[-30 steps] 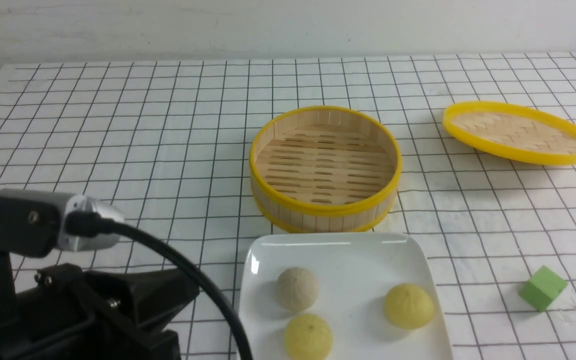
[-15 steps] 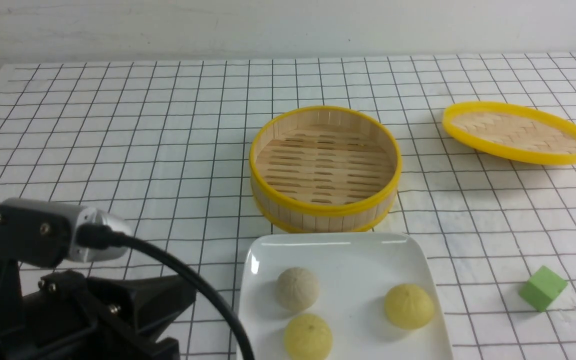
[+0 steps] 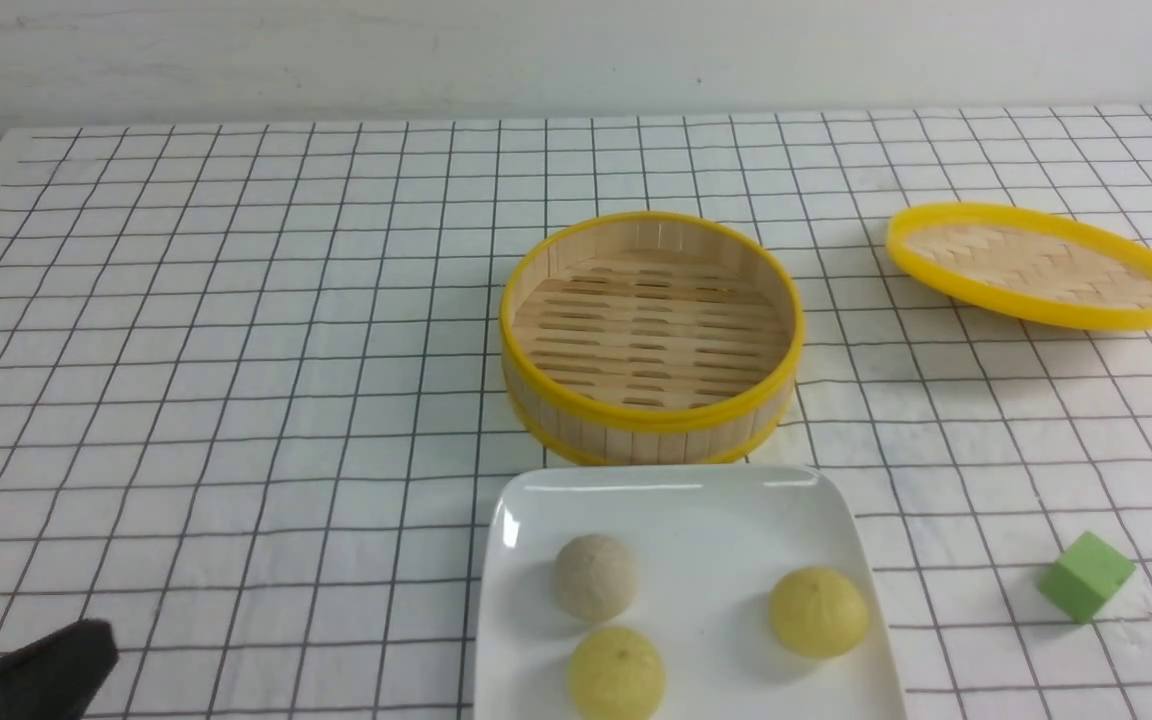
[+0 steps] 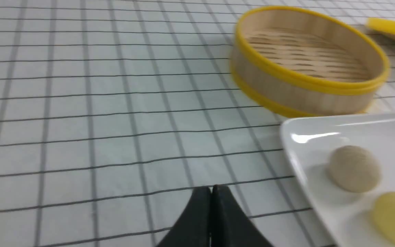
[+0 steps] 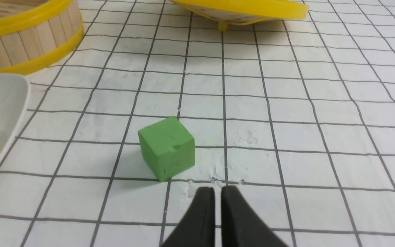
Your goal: Put the steamed buns into the plate on the white-black tablecloth.
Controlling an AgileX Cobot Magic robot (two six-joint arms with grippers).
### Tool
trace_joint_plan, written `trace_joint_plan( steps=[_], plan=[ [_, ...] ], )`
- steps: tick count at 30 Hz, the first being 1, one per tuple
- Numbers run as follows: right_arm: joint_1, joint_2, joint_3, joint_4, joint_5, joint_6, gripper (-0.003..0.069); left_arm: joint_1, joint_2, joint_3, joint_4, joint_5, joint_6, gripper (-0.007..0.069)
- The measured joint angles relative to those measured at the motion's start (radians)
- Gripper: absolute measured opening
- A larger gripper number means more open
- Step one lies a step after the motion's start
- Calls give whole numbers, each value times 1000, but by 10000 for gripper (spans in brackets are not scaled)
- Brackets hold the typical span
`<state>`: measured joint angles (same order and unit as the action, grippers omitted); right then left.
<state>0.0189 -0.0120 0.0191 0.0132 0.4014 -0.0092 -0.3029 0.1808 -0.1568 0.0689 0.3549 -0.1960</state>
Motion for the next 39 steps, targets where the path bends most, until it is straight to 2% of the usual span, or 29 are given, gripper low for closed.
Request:
trace_joint_plan(
  steps=[1, 2, 4, 8, 39],
  plan=[
    [0, 0, 0, 0, 0, 0, 59, 70, -45, 43, -12, 0, 25, 27],
    [0, 0, 0, 0, 0, 0, 59, 79, -58, 49, -14, 0, 28, 28],
    [0, 0, 0, 0, 0, 0, 63, 176, -118, 108, -18, -1, 44, 33],
    [0, 0, 0, 0, 0, 0, 70, 250, -185, 179, -12, 1, 49, 36],
    [0, 0, 0, 0, 0, 0, 111, 256, -192, 182, 5, 16, 47, 66]
  ],
)
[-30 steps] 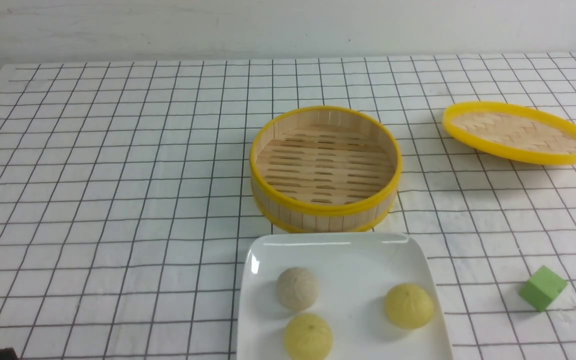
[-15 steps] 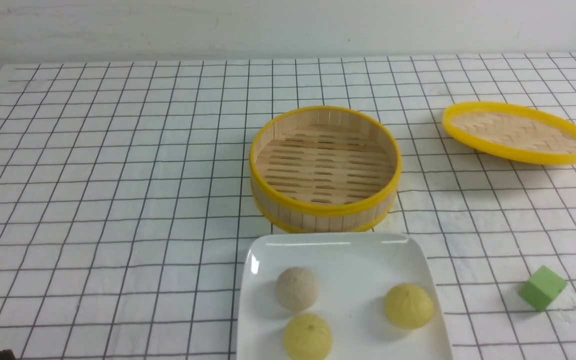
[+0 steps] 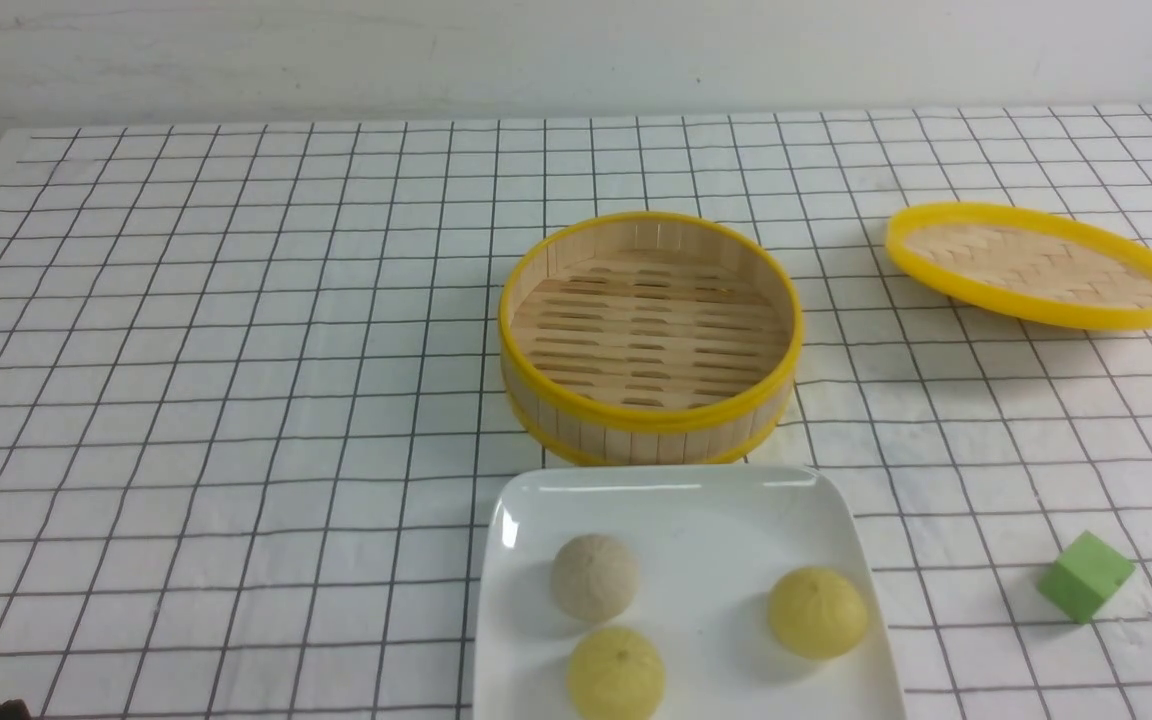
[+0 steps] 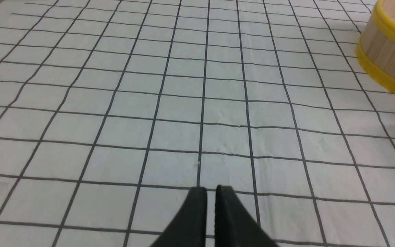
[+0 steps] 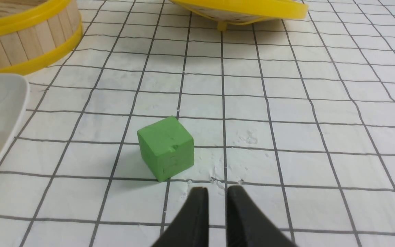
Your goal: Put the steamed buns into the plate on the white-black tablecloth.
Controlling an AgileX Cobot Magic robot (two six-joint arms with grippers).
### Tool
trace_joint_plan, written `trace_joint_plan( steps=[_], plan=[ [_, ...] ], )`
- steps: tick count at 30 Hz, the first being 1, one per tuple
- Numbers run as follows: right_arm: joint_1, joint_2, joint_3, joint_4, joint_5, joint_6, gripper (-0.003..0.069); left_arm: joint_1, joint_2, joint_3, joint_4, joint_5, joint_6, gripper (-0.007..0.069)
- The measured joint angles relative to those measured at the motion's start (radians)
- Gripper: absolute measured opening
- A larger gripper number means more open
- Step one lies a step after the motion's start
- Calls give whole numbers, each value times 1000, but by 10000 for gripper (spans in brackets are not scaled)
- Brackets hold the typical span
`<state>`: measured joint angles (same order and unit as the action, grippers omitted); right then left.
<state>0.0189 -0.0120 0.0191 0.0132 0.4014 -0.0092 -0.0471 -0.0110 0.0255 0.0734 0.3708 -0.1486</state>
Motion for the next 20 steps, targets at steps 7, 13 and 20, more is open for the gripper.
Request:
trace_joint_plan(
  steps=[7, 13, 20],
  plan=[
    [0, 0, 0, 0, 0, 0, 118, 0, 0, 0, 0, 0, 0, 71],
    [0, 0, 0, 0, 0, 0, 127, 0, 0, 0, 0, 0, 0, 71],
    [0, 0, 0, 0, 0, 0, 134, 0, 0, 0, 0, 0, 0, 71]
  ],
)
